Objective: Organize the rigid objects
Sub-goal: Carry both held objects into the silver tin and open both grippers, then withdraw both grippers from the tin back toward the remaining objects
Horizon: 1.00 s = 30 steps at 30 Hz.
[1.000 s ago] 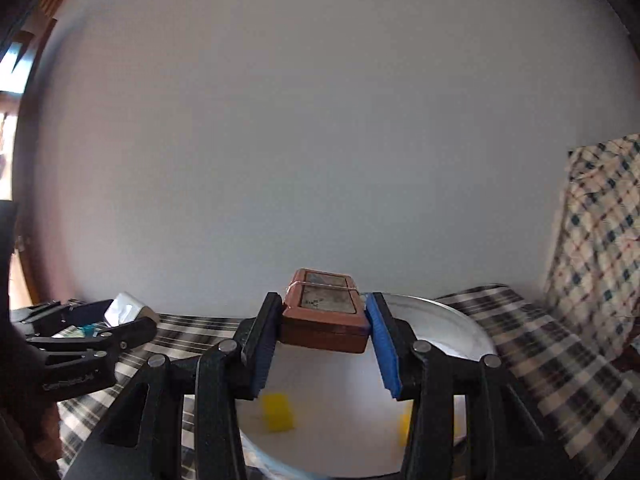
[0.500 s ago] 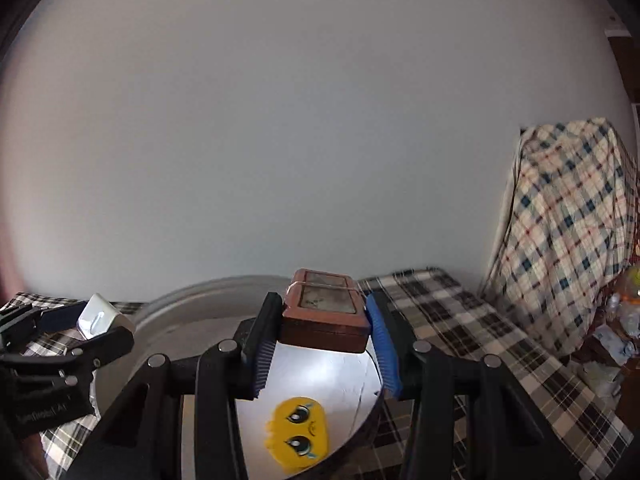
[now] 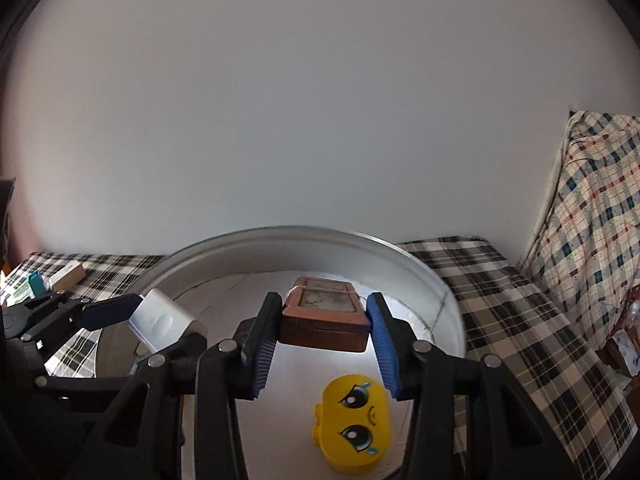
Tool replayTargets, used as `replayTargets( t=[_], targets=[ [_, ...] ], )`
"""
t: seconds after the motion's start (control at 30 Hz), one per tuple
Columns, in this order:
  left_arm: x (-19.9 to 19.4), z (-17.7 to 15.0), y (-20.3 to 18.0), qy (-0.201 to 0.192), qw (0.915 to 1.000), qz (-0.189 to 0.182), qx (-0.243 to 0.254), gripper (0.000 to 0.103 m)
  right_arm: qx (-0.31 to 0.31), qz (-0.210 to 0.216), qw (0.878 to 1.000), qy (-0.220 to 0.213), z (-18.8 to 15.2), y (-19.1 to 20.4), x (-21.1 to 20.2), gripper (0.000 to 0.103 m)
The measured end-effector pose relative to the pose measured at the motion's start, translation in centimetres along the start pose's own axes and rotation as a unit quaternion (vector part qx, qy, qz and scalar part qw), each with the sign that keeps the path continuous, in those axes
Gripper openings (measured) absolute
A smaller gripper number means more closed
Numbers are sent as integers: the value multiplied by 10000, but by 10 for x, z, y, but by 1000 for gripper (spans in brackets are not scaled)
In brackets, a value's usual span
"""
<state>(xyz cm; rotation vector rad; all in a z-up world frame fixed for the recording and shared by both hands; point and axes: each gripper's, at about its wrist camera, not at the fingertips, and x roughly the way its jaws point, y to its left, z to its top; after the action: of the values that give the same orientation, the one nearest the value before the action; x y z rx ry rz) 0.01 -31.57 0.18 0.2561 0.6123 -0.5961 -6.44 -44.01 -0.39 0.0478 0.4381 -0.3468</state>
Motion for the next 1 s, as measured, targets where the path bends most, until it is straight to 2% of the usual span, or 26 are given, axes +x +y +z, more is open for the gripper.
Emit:
replayTargets(
  t=[0.13, 0.2, 0.23, 0.3, 0.37, 0.4, 0.47, 0.7, 0.87, 1.0],
  targets=[
    [0, -1, 1, -50, 9998, 193, 65, 64, 24, 82, 10000, 38, -1, -1, 2, 47],
    [-1, -1, 1, -85, 9997, 205, 75, 69, 37, 115, 9999, 36, -1, -1, 1, 47],
    [-3, -1, 1, -124, 9997, 199, 53, 73, 46, 162, 9999, 33, -1, -2, 1, 47],
    [-10, -1, 2, -282, 9994, 190, 30, 102, 78, 223, 9997, 23, -1, -4, 2, 47],
    [-19, -1, 1, -527, 9980, 345, 42, 103, 158, 311, 9994, 0, -1, -5, 0, 51],
    [-22, -1, 0, -607, 9975, 363, 68, 103, 262, 358, 9990, -40, -2, -8, 0, 62],
    [-28, 0, -1, -681, 9969, 367, 110, 103, 346, 339, 9987, -140, -2, -9, -4, 75],
    [-41, -3, 22, -652, 9965, 410, -333, 103, 739, 184, 9944, -735, 2, -24, -24, 83],
    [-55, -20, 36, -698, 9945, 765, -147, 103, 1217, 223, 9902, -645, -1, -43, -22, 84],
    [-67, -36, 54, -682, 9938, 867, -141, 103, 1232, 106, 9902, -649, -5, -43, -27, 84]
  ],
)
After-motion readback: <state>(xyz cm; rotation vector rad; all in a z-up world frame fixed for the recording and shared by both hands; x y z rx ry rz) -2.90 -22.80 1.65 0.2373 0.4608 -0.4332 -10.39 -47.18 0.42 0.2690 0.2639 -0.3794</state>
